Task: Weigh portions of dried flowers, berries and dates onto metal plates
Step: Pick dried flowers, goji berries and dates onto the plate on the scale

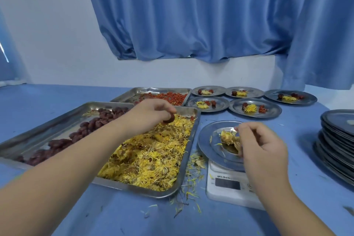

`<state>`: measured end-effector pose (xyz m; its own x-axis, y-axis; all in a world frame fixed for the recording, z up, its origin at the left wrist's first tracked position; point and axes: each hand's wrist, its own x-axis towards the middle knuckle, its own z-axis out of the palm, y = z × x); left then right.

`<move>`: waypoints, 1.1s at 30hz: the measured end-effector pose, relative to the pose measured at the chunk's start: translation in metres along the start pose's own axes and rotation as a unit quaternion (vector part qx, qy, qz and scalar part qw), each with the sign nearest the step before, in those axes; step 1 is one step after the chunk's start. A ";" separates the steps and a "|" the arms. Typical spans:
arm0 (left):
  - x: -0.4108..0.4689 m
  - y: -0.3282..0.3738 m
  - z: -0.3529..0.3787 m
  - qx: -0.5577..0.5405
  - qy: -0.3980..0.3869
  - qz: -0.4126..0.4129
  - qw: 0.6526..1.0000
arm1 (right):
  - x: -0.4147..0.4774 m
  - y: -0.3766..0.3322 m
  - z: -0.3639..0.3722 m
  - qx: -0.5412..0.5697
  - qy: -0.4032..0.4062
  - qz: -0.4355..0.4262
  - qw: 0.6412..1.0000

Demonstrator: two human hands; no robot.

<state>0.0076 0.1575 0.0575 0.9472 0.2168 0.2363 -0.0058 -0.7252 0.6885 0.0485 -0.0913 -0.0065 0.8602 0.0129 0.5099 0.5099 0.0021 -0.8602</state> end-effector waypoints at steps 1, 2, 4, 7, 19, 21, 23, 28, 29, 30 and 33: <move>0.002 0.010 0.014 0.014 -0.022 0.017 1.000 | 0.004 0.000 -0.002 0.021 0.018 0.030 0.999; 0.005 0.018 0.028 0.023 -0.044 0.029 0.998 | 0.007 0.000 -0.005 0.041 0.035 0.056 0.997; 0.008 0.032 0.055 0.031 -0.084 0.050 0.995 | 0.012 0.001 -0.009 0.081 0.061 0.096 0.990; 0.015 0.044 0.084 0.059 -0.126 0.085 0.987 | 0.014 0.002 -0.013 0.118 0.073 0.118 0.983; 0.063 0.024 0.058 0.208 -0.081 0.151 0.963 | 0.098 -0.007 -0.005 0.061 -0.062 -0.008 0.996; 0.081 0.016 0.039 0.210 -0.020 0.115 0.971 | 0.116 -0.003 0.003 0.041 -0.110 -0.014 0.993; 0.102 0.005 0.022 0.153 0.048 0.049 0.986 | 0.132 0.002 0.010 0.001 -0.157 -0.018 0.987; 0.174 -0.031 -0.001 0.146 0.120 -0.067 0.980 | 0.161 0.030 0.012 -0.088 -0.208 -0.014 0.974; 0.188 -0.038 -0.002 0.178 0.118 -0.082 0.973 | 0.164 0.036 0.010 -0.107 -0.210 -0.013 0.972; 0.200 -0.046 -0.001 0.207 0.108 -0.101 0.967 | 0.166 0.042 0.007 -0.120 -0.211 -0.011 0.970; 0.229 -0.070 0.005 0.293 0.017 -0.158 0.943 | 0.172 0.055 0.001 -0.126 -0.213 0.000 0.969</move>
<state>0.2267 0.2550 0.0600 0.8605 0.4971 0.1120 0.4635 -0.8549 0.2332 0.2249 -0.0884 0.0340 0.8051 0.4236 0.4152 0.5424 -0.2424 -0.8044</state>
